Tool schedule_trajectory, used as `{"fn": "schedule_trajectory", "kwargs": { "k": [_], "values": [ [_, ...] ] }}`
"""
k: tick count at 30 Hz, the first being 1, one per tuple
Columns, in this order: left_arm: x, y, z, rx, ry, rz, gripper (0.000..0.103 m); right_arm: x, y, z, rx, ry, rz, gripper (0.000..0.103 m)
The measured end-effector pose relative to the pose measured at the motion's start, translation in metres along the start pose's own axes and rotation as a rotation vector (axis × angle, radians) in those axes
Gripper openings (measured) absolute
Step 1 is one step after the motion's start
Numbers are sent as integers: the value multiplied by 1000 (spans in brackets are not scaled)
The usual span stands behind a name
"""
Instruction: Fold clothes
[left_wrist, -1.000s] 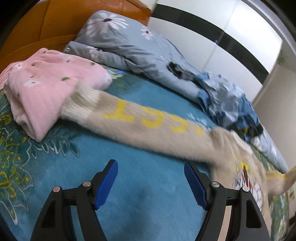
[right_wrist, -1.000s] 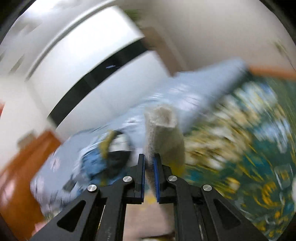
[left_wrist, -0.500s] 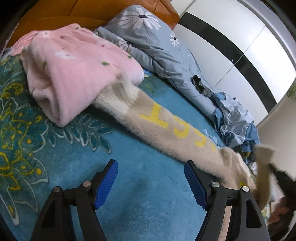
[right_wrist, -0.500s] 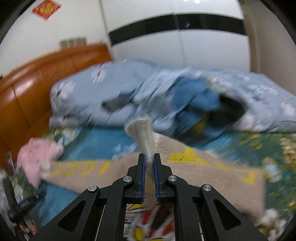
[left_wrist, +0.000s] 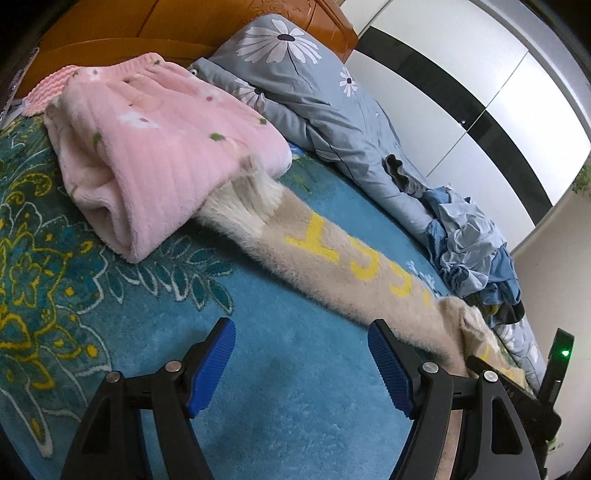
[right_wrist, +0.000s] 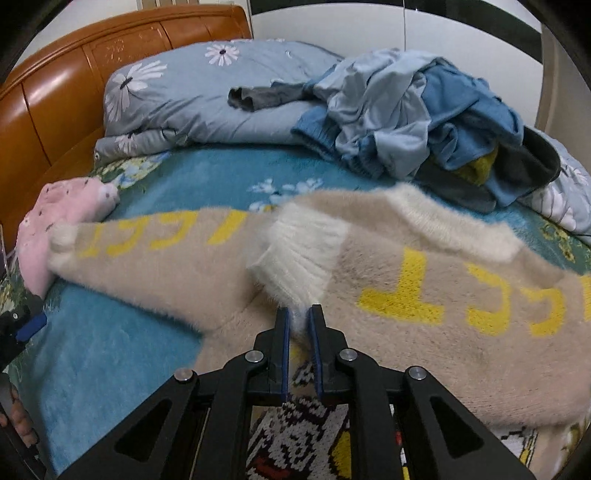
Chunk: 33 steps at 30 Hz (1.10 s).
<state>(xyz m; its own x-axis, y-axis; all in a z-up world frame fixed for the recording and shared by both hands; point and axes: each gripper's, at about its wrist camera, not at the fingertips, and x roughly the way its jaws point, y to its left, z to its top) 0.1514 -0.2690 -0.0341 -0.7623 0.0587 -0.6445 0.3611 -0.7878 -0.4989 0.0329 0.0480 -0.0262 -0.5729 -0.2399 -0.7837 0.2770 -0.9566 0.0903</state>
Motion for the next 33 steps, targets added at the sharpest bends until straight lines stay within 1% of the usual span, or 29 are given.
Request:
{"fn": "schedule_trajectory", "kwargs": {
  "k": [2,3,4,6,8,11,13,15,17,19,22,24,25,26,27,29,31,33],
  "values": [
    [0,1,0,-4,0,4,78,1,-1,-1,1,5,16,14],
    [1,1,0,-6,1,5,78,2,-1,-1,2,6,24,18],
    [1,1,0,-9,2,6,78,1,-2,-1,4,9,54,26],
    [3,0,3,-10,6,0,78,-3,-5,0,12,20,138,34],
    [5,-3,7,-4,-3,-4,78,-12,-9,-2,32,5,203,34],
    [10,-4,17,-17,-12,-6,78,-39,-19,-7,70,-69,258,34],
    [14,3,22,-61,-5,-29,78,-55,-24,-10,79,-104,265,34],
    [21,12,27,-118,-6,-26,78,-72,-33,-15,83,-136,262,34],
    [29,21,32,-182,-8,-15,78,-88,-40,-20,79,-163,244,34],
    [34,27,37,-220,-22,-37,76,-103,-50,-28,76,-187,216,34],
    [39,26,44,-204,-49,-45,76,-118,-68,-38,115,-209,209,34],
    [45,24,46,-188,-50,-33,73,-129,-84,-47,171,-227,227,34],
    [48,23,48,-186,-52,-30,65,-133,-93,-53,201,-235,231,34],
    [50,22,49,-182,-53,-22,54,-138,-101,-59,232,-242,233,34],
    [52,21,49,-176,-54,-9,48,-142,-109,-64,257,-247,231,34],
    [56,18,50,-164,-52,7,28,-146,-122,-73,287,-248,218,34],
    [55,15,51,-148,-61,19,16,-150,-137,-83,321,-254,203,34],
    [49,8,50,-122,-88,21,13,-155,-151,-92,351,-269,192,34]
  ]
}}
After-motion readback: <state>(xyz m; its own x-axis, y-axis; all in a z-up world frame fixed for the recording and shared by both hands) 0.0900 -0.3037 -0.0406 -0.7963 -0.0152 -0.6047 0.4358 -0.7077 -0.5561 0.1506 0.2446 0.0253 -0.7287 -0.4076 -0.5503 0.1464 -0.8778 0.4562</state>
